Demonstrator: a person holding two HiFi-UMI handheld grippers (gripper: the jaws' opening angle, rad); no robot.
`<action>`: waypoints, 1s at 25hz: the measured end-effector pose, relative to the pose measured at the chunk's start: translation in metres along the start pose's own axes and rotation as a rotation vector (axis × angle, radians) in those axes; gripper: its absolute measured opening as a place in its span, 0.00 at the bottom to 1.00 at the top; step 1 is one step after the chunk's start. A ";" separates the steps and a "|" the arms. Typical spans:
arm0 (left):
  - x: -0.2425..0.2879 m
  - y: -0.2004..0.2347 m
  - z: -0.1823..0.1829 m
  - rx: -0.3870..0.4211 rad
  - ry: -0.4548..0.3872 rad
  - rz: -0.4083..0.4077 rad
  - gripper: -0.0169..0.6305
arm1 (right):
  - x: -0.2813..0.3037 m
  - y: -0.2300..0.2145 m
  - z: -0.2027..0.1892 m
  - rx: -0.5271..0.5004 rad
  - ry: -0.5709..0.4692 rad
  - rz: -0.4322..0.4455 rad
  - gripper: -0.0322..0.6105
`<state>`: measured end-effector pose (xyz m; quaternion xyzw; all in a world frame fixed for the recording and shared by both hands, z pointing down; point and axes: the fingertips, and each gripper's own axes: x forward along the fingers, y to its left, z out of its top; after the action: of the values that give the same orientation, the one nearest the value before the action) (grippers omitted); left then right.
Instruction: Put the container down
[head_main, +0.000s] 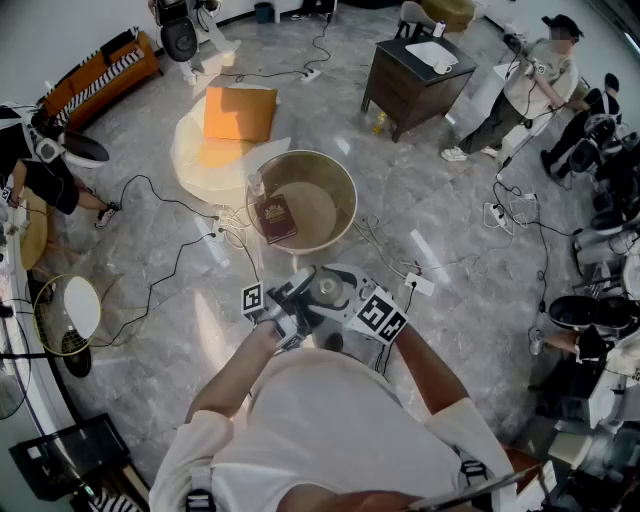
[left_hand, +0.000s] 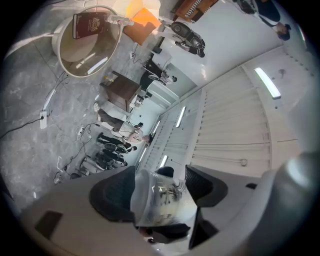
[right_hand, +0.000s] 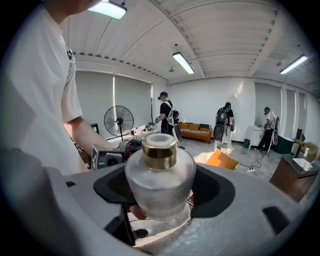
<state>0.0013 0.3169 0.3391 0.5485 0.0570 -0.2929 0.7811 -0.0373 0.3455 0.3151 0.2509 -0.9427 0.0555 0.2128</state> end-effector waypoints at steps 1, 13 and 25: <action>-0.001 0.000 -0.001 0.001 0.001 -0.002 0.48 | 0.000 0.001 0.000 0.000 0.000 -0.001 0.57; -0.005 -0.006 0.003 -0.028 -0.020 -0.001 0.48 | 0.008 0.002 0.003 -0.001 0.004 0.003 0.57; -0.023 -0.019 0.018 -0.021 0.020 -0.007 0.48 | 0.033 0.007 0.013 0.011 0.010 -0.021 0.57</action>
<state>-0.0319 0.3060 0.3403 0.5429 0.0699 -0.2896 0.7851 -0.0711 0.3337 0.3179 0.2617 -0.9386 0.0596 0.2170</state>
